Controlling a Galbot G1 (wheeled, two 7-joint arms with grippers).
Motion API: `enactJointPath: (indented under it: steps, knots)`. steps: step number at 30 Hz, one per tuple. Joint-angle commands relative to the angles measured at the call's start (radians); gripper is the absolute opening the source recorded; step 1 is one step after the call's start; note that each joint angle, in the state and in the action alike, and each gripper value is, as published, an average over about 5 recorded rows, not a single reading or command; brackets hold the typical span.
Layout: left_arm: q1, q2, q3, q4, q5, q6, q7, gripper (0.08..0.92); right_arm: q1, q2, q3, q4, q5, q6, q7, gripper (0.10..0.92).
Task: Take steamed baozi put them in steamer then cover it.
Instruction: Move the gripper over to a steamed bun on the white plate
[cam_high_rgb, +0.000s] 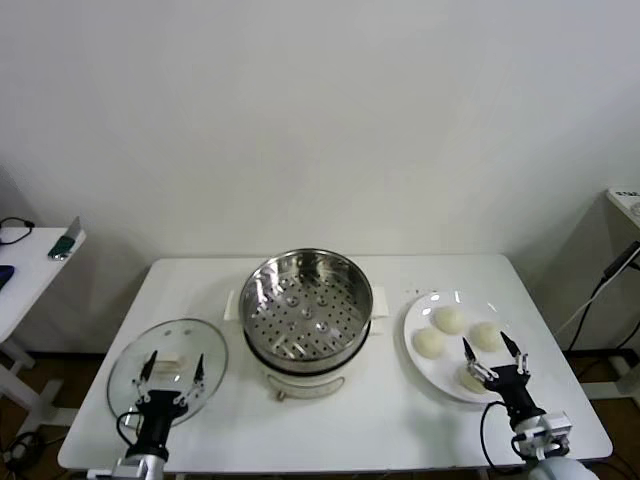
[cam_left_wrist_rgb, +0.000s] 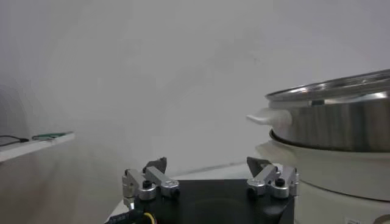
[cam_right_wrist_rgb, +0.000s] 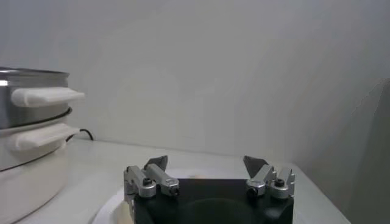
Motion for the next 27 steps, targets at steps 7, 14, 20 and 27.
enactJointPath:
  steps: [7,14,20,27]
  knots:
    - [0.001,0.013,0.013,-0.014,0.008,0.003,-0.020,0.823,0.164,-0.265,-0.024,-0.036,-0.224,-0.257,-0.271,0.823]
    - [-0.001,0.019,0.022,-0.016,0.007,-0.001,-0.019,0.823,0.462,-0.552,-0.236,-0.192,-0.335,-0.342,-0.660,0.823]
    - [-0.005,0.030,0.020,-0.007,0.008,0.001,-0.019,0.823,0.930,-0.643,-0.689,-0.342,-0.410,-0.342,-0.868,0.823]
    - [-0.012,0.054,0.017,-0.005,0.010,0.011,-0.019,0.823,1.423,-0.595,-1.281,-0.508,-0.398,-0.315,-0.961,0.823]
